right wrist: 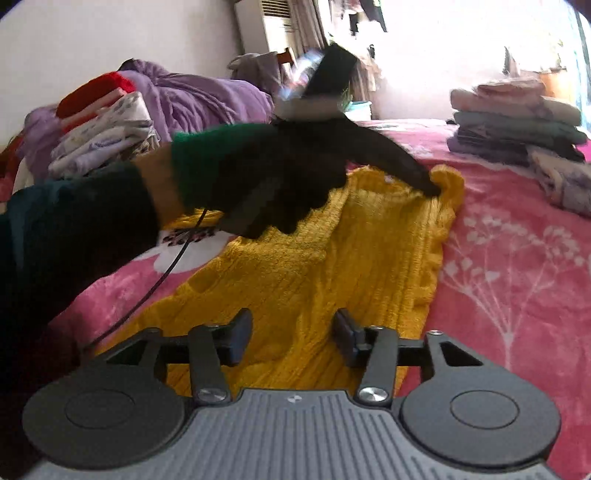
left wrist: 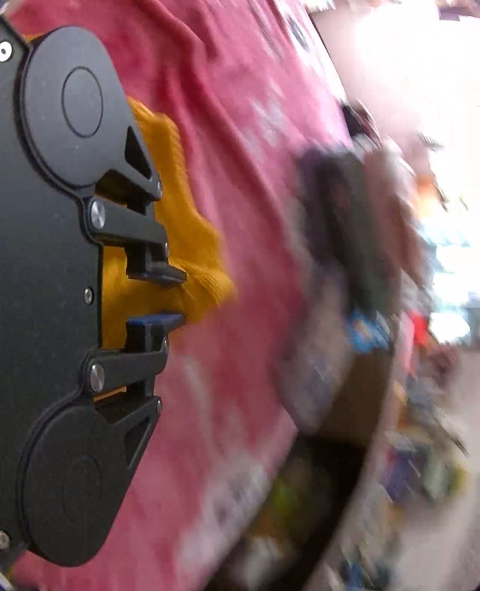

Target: Fold clothes

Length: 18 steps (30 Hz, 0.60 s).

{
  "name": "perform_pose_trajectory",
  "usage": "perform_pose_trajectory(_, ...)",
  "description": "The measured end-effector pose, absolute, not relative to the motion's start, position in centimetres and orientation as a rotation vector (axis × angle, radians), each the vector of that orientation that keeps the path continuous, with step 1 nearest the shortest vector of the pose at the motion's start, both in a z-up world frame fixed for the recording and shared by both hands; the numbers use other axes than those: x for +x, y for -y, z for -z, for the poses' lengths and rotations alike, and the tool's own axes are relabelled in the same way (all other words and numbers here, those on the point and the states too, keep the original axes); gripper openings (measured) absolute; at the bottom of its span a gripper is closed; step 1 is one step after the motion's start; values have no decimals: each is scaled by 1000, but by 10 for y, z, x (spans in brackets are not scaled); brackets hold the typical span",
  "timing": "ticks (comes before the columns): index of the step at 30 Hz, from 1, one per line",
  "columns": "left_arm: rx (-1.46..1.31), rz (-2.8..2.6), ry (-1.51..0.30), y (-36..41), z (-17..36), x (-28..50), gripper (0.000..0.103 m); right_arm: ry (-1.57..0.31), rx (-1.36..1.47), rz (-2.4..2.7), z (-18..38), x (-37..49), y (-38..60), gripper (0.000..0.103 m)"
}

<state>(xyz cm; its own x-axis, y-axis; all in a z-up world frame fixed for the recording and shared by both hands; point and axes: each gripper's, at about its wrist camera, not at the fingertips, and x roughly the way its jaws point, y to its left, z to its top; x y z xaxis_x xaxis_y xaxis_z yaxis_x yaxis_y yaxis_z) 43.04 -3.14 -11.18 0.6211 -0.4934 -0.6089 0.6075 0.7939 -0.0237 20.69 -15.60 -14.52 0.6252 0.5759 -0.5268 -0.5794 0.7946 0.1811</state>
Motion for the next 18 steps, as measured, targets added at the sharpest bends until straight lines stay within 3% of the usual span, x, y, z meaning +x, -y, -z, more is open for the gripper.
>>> perform_pose_trajectory(4, 151, 605, -657, 26, 109, 435, 25, -595, -27, -673, 144, 207, 153, 50)
perform_pose_trajectory(12, 56, 734, -567, 6, 74, 419, 22, -587, -44, -672, 142, 202, 150, 54)
perform_pose_trajectory(18, 118, 676, -664, 31, 117, 437, 12, -588, -51, -671, 144, 201, 147, 58)
